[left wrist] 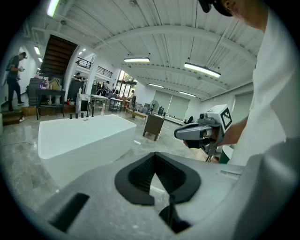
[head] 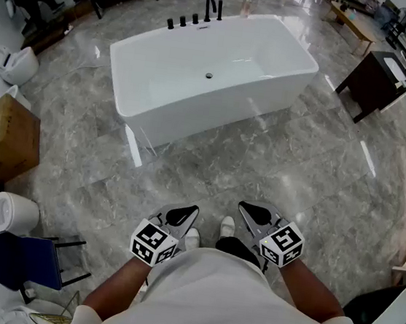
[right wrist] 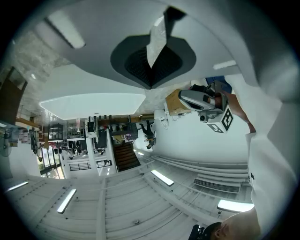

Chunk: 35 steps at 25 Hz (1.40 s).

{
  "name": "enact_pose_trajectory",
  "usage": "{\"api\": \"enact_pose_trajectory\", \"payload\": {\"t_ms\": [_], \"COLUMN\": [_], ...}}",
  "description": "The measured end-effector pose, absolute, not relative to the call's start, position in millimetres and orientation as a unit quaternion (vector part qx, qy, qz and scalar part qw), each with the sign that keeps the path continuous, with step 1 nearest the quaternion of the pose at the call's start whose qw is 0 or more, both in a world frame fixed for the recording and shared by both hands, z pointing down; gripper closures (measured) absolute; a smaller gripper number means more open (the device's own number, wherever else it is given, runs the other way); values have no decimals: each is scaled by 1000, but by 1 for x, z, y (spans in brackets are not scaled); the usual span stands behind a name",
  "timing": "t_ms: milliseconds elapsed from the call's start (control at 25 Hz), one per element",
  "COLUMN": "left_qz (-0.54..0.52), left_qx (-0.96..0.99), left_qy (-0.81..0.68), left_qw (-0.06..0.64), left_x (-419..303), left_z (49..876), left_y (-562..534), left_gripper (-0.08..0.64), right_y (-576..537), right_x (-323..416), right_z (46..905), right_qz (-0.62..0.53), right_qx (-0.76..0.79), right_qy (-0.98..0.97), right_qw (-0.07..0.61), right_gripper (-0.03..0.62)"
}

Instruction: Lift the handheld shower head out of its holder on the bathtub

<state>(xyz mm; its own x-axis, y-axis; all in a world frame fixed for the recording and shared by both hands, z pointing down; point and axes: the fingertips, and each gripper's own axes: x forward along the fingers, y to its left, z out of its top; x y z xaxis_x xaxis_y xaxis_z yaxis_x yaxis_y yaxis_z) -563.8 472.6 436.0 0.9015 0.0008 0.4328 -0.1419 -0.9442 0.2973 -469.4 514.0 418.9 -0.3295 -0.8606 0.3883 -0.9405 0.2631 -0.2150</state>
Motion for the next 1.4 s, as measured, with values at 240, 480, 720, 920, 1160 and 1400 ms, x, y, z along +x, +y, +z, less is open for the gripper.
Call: {"api": "enact_pose_trajectory", "payload": {"t_ms": [240, 480, 720, 920, 1160, 1400], "left_qz": [201, 210, 214, 215, 229, 224], "left_qx": [968, 966, 966, 966, 965, 969], "left_qy": [-20, -27, -35, -41, -22, -9], "left_qw": [147, 147, 138, 138, 126, 107], "left_x": [-507, -460, -408, -369, -329, -300], "left_z": [416, 412, 416, 417, 410, 414], "left_y": [492, 491, 492, 492, 477, 431], "left_gripper": [554, 554, 554, 554, 554, 554], "right_y": [519, 516, 508, 508, 496, 472], "right_x": [-423, -373, -308, -250, -206, -182], "right_z": [413, 404, 398, 403, 405, 418], "right_qz": [198, 178, 146, 142, 152, 160], "right_qx": [574, 567, 584, 615, 633, 644], "right_qy": [-789, -801, -797, -775, -759, -748], "right_qw": [91, 74, 53, 38, 26, 30], "right_gripper": [581, 580, 448, 408, 394, 394]}}
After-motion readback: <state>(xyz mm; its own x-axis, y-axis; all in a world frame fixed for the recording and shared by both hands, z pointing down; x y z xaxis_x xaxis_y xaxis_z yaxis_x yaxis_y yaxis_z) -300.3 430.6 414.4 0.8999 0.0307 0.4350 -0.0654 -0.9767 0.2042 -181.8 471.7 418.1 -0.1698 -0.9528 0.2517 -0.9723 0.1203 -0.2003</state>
